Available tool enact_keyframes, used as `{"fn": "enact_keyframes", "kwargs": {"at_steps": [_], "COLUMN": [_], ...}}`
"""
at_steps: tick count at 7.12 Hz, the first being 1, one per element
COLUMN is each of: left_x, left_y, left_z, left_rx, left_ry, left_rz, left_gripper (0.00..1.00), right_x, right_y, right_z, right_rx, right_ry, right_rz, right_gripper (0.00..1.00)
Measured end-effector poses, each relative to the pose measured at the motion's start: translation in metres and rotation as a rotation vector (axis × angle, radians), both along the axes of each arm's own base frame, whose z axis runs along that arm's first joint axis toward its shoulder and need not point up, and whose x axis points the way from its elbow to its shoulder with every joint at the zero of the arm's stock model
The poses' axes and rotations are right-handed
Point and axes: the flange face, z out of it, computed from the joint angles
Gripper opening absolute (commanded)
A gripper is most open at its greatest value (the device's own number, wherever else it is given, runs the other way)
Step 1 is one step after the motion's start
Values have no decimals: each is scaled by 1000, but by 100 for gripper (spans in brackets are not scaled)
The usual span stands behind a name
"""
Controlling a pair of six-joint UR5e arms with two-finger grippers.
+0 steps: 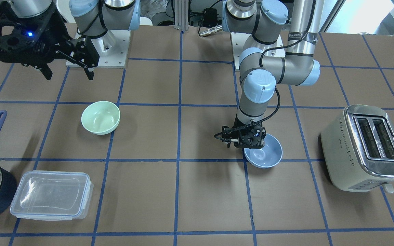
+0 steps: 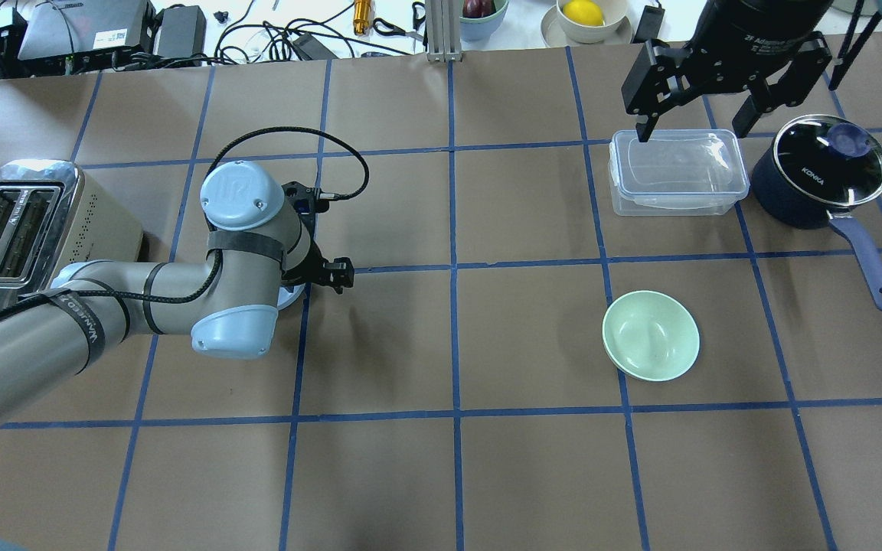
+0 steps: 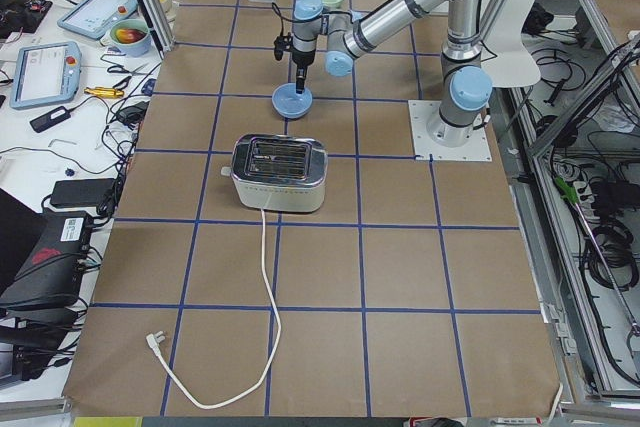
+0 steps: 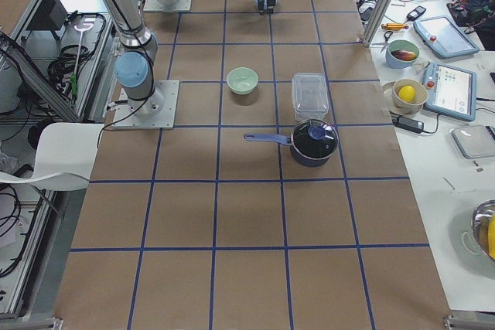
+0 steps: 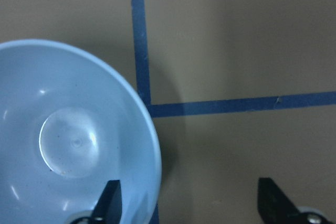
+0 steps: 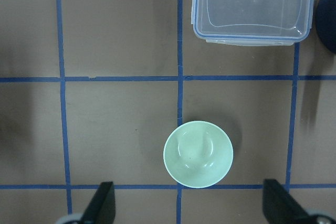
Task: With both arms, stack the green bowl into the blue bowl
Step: 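Slide the light blue bowl to center with left gripper while right gripper descends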
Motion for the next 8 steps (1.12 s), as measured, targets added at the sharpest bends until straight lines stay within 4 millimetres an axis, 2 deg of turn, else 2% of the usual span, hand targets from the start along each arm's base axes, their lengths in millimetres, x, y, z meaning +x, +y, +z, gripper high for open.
{"fn": "enact_keyframes", "kwargs": {"at_steps": [1, 2, 3, 4, 5, 6, 8], "left_x": [-2, -4, -9, -23, -44, -74, -154], "left_y": [0, -2, -7, -14, -21, -24, -18], "left_z": [-4, -1, 7, 18, 29, 37, 37], "left_rx": [-2, -14, -40, -74, -98, -111, -125], "left_ry": [-22, -34, -47, -56, -49, -30, 23], "left_rz": [-8, -11, 7, 38, 70, 105, 170], "left_gripper": [0, 0, 0, 0, 0, 0, 0], "right_x": [-10, -31, -59, -82, -96, -104, -126], "right_y": [-3, -6, -7, -4, 0, 5, 21], "right_z": [-10, -25, -47, -74, -102, -132, -189], "right_rx": [21, 51, 92, 132, 151, 160, 175], "right_ry": [2, 1, -5, -10, -13, -17, -29], "right_rz": [8, 14, 11, 15, 25, 27, 22], "right_gripper": [99, 96, 95, 95, 95, 95, 95]}}
